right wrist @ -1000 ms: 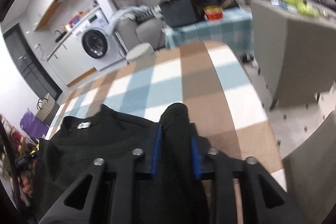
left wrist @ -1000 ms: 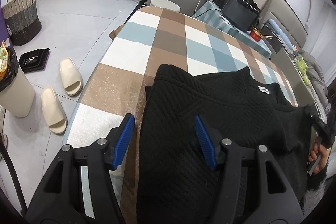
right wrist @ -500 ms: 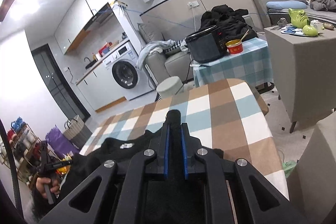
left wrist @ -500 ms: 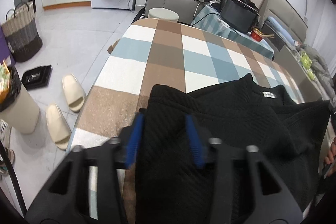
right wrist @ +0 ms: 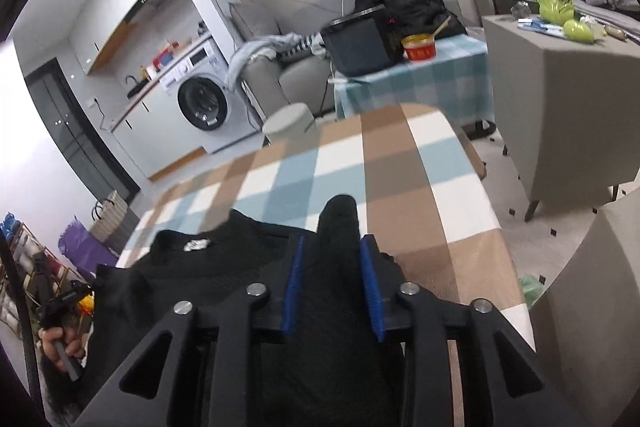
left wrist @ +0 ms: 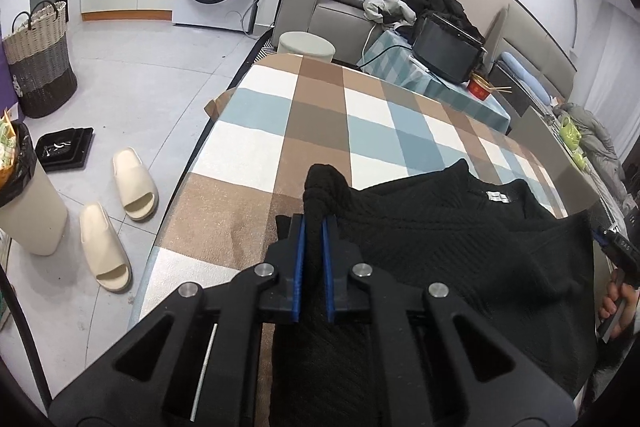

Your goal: Fold small clothes

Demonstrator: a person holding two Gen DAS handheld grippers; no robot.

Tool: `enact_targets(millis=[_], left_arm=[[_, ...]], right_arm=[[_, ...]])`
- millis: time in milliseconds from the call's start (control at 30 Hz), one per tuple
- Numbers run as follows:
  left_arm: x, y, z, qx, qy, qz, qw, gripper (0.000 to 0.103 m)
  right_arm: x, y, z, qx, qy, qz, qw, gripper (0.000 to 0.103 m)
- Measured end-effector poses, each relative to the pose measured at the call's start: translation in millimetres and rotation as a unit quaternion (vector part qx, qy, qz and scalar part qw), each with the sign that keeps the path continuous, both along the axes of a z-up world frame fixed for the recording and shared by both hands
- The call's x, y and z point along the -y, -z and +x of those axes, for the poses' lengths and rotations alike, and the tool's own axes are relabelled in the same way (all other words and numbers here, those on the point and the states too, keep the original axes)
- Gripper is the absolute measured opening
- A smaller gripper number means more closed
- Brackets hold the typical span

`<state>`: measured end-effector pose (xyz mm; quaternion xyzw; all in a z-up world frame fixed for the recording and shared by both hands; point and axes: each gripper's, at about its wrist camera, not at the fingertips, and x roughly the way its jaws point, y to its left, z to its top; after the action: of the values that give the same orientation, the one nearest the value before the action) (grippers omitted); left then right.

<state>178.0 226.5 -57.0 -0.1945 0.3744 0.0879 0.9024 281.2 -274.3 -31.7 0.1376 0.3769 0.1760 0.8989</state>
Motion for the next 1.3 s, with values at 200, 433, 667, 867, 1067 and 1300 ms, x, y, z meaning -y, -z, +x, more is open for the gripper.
enact_targets(millis=[200, 433, 667, 867, 1067, 1300], left_arm=[[6.4, 11.7, 9.7, -0.025, 0.011, 0.004, 0.9996, 0.008], [10.2, 16.9, 21.6, -0.037, 0.015, 0.009, 0.9992, 0.027], [8.9, 19.4, 26.2, -0.035, 0.008, 0.006, 0.9993, 0.028], [7.0, 7.7, 12.1, -0.003, 0.000, 0.007, 1.0000, 0.005], [5.7, -22.0, -21.8, 0.050, -0.012, -0.003, 0.9987, 0.005], [-1.0, -49.4, -55.7, 0.096, -0.026, -0.024, 0.9947, 0.005]], right_arm=[[-2.1, 14.5, 17.2, -0.016, 0.001, 0.008, 1.000, 0.045], [-3.1, 31.3, 33.2, -0.050, 0.013, -0.007, 0.999, 0.050], [-6.3, 32.9, 34.6, -0.039, 0.003, -0.006, 0.999, 0.035], [-14.7, 9.5, 14.1, 0.036, -0.036, -0.001, 0.999, 0.012], [-3.2, -19.1, -18.7, 0.095, -0.039, 0.046, 0.994, 0.010], [12.0, -49.0, -46.6, 0.143, -0.021, 0.064, 0.987, 0.008]])
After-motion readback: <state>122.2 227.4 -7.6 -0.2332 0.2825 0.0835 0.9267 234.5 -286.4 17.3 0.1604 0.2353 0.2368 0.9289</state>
